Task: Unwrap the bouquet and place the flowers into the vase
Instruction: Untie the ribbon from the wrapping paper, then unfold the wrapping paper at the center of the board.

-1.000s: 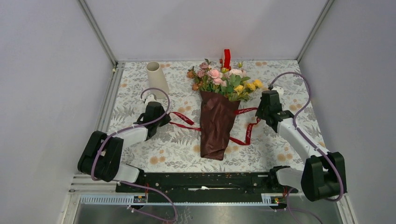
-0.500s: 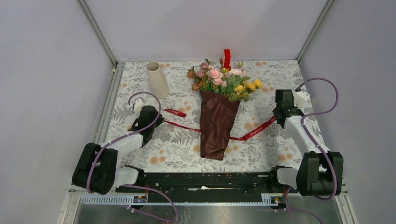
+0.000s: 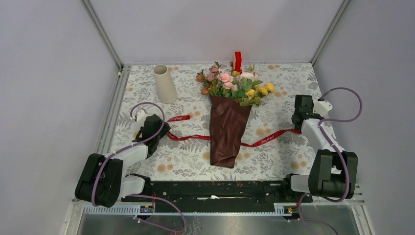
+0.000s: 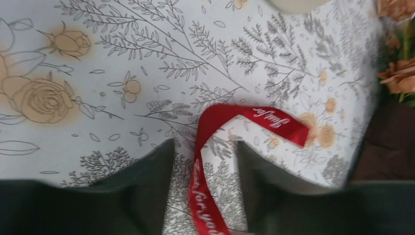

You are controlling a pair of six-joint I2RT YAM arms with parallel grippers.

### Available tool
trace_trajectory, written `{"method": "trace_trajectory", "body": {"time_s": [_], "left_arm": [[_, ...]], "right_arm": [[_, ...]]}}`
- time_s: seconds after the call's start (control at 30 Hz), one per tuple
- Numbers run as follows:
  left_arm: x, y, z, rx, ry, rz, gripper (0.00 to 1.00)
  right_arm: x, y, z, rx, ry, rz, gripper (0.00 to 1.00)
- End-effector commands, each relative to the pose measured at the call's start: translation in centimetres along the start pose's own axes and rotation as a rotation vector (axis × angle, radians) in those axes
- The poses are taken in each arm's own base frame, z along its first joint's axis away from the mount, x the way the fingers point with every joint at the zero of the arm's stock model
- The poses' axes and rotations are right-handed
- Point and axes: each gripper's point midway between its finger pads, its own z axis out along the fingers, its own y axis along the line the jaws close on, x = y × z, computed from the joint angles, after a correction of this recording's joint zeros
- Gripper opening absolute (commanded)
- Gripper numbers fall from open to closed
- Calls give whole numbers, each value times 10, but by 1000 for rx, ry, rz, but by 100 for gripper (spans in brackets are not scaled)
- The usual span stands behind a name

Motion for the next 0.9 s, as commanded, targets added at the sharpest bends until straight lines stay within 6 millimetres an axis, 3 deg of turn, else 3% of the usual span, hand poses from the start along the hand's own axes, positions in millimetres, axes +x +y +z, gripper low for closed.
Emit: {"method": "trace_trajectory", "body": {"time_s": [0.0, 0.1, 0.2, 0.37, 0.53, 0.67, 0.77, 0.87], "left_arm": [[-17, -15, -7, 72, -60, -27, 65], [-29, -17, -15, 80, -100, -35, 84], [-43, -25, -27, 87, -124, -14, 94], [-74, -46, -55, 136, -170, 47, 97], [-87, -87, -94, 267, -84, 113, 98], [-73, -128, -132, 460, 105, 195, 98], [-76, -138, -151, 515, 139, 308, 98], [-79, -133, -160, 503, 175, 478, 98]], "right_arm": [[-4, 3, -3, -20, 7, 21, 68], [-4, 9, -11, -77, 29, 41, 92], [-5, 17, -22, -154, 45, 52, 99], [-1, 33, -46, -317, 90, 20, 100], [10, 55, -80, -555, 159, -54, 100], [37, 80, -114, -792, 312, -95, 100], [62, 97, -139, -959, 468, -87, 92], [90, 107, -153, -1032, 559, -130, 88]]}}
